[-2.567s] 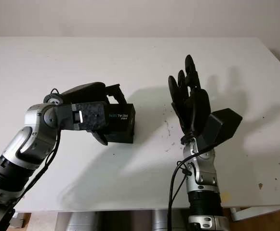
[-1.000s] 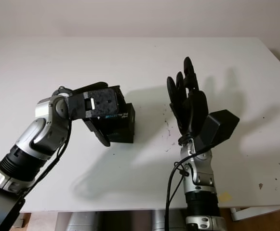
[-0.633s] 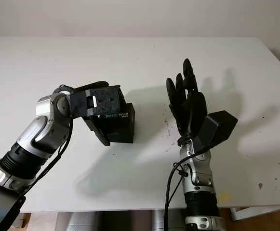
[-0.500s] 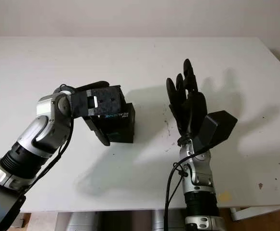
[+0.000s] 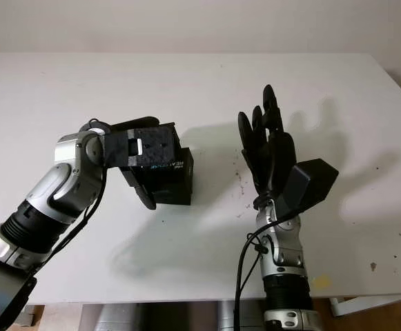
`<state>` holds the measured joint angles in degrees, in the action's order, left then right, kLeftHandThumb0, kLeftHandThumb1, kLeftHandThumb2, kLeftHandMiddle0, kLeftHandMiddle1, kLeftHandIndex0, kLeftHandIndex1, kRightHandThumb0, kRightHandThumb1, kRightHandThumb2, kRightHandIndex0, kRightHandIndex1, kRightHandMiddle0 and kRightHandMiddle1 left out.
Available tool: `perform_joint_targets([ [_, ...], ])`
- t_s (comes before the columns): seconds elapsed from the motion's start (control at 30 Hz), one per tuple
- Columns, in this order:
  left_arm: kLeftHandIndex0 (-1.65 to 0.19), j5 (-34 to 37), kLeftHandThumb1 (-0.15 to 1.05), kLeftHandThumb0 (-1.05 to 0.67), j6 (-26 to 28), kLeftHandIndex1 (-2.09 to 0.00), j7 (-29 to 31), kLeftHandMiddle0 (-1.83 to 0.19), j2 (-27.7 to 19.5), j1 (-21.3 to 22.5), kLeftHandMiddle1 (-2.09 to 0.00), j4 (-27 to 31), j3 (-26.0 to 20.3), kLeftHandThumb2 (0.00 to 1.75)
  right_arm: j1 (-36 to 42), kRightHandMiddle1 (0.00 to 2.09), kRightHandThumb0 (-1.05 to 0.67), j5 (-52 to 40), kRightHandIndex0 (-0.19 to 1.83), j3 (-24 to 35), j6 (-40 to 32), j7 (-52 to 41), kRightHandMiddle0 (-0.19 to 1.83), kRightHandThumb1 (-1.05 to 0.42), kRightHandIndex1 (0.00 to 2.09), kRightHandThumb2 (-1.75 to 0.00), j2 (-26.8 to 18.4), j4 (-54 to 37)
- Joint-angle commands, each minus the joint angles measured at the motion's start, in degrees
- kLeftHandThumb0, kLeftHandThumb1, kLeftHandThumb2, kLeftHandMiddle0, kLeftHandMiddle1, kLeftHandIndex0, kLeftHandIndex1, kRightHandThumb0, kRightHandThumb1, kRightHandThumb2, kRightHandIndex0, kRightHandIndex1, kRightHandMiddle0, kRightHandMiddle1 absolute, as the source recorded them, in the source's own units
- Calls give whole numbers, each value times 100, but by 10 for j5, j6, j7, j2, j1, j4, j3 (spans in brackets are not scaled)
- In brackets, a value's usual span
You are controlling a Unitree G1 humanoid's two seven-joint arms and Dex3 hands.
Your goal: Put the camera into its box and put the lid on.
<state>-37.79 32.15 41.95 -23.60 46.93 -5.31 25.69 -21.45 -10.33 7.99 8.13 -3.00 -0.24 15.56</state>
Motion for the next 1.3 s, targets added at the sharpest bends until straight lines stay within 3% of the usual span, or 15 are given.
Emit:
perform_joint_targets([
  [0.0,-26,0,98,-18,0,-142,9,-11,3,14,-182,0,9,5,-5,6,-67,0,2,0,8,0,6,-105,6,-23,3,0],
  [0.13,-25,-1,99,-19,3,-145,21,-34,5,24,-191,-6,11,6,-5,6,-67,-2,1,1,8,-1,6,-105,5,-22,4,2],
  [0.23,-24,0,99,-19,1,-146,26,-37,5,31,-188,-9,11,5,-5,5,-67,-2,2,1,7,1,6,-105,6,-23,6,0],
  [0.87,-23,12,100,-22,14,-146,28,-29,12,69,-159,-20,5,5,-5,6,-69,8,3,-2,6,13,9,-105,6,-22,9,5],
  [1.17,-16,11,100,-19,-2,-152,5,-12,14,66,-176,-13,1,5,-3,6,-69,4,3,-1,4,11,9,-105,5,-22,9,2],
  [1.27,-14,10,100,-18,-7,-151,-1,-2,14,63,-172,-11,0,5,-2,6,-68,2,3,0,2,10,9,-105,5,-22,9,0],
])
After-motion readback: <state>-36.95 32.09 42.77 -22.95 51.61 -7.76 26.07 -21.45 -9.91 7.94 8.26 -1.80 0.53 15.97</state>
